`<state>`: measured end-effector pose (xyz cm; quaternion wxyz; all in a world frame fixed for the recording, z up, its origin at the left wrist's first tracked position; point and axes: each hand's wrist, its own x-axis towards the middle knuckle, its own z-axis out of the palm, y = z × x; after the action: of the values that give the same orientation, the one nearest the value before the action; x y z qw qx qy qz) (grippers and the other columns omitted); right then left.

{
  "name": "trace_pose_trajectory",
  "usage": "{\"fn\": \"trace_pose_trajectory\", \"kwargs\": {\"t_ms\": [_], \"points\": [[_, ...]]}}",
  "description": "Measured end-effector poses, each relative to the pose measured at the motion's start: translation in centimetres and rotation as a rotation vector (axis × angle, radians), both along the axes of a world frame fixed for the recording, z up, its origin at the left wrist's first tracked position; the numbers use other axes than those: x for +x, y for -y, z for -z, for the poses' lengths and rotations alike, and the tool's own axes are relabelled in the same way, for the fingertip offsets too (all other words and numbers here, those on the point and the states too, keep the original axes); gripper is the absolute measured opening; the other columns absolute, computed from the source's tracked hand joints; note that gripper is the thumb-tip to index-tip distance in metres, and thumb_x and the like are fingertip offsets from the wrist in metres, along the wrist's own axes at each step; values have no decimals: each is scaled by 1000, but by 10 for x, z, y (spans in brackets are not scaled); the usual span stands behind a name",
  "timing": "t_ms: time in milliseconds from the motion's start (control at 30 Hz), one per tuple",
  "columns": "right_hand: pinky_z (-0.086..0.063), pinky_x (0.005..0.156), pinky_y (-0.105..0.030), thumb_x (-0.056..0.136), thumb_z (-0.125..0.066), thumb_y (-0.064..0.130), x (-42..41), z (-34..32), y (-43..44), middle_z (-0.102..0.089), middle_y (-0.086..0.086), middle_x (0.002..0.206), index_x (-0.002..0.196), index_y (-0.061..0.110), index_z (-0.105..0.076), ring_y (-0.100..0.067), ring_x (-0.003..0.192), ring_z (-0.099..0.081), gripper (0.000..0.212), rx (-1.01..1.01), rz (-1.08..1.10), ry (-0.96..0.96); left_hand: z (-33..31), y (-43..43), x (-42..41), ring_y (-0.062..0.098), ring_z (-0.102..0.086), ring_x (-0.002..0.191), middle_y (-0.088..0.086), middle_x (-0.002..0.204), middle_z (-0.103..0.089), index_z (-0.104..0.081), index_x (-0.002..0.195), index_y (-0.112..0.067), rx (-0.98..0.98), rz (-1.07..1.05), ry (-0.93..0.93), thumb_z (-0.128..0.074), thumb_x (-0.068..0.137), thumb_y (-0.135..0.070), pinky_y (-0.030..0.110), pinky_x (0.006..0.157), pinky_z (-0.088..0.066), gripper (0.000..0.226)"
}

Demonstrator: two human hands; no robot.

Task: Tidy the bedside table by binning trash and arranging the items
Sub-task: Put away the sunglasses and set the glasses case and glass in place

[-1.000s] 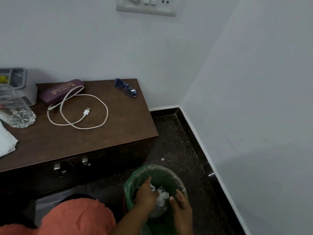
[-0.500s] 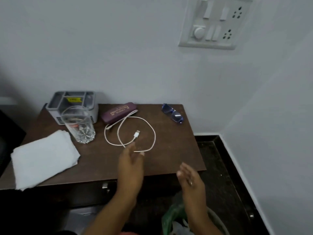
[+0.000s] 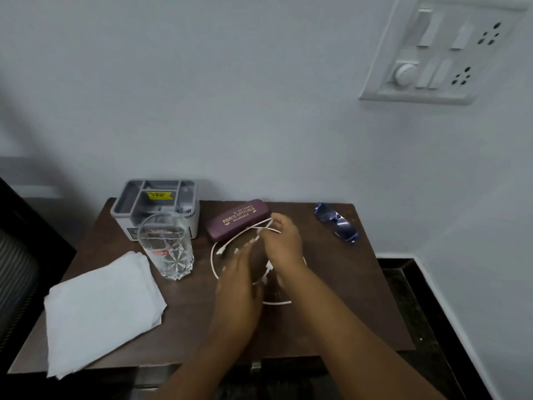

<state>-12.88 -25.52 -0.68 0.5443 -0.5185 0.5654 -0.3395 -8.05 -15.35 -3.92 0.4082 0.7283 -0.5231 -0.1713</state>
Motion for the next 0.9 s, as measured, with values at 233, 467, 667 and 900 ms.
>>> {"fn": "trace_pose_trajectory", "kwargs": {"t_ms": [233,467,667,900], "points": [[-52,90,-35,87,-51,-5,-28,22,24,-61,-1,114,119,13,-60,-17,100,-61,38,-77,-5,-138,30,2,2,5,0,144,-15,157,1,-19,146,-35,175,248,339,-54,88,-19,31,117,-11,70],[-52,91,-39,81,-39,-18,-43,20,73,-64,-13,111,119,9,-59,-21,96,-64,51,-184,-34,-293,38,30,3,6,-7,146,-13,158,-7,-4,147,-40,146,311,294,-41,97,-33,29,118,-2,63],[-37,74,-8,76,-39,-22,-38,-1,108,-57,-14,126,121,3,-57,-21,94,-61,55,-492,9,-438,55,31,15,19,-55,124,2,135,-56,-51,133,-25,167,341,485,-36,87,-31,36,104,-36,48],[-59,67,-27,84,-40,-14,-31,-33,105,-57,4,119,109,15,-61,-15,90,-67,43,-476,79,-42,60,19,34,6,-13,139,-4,152,-32,-33,144,-29,155,334,415,-29,96,-15,23,112,1,50]]}}
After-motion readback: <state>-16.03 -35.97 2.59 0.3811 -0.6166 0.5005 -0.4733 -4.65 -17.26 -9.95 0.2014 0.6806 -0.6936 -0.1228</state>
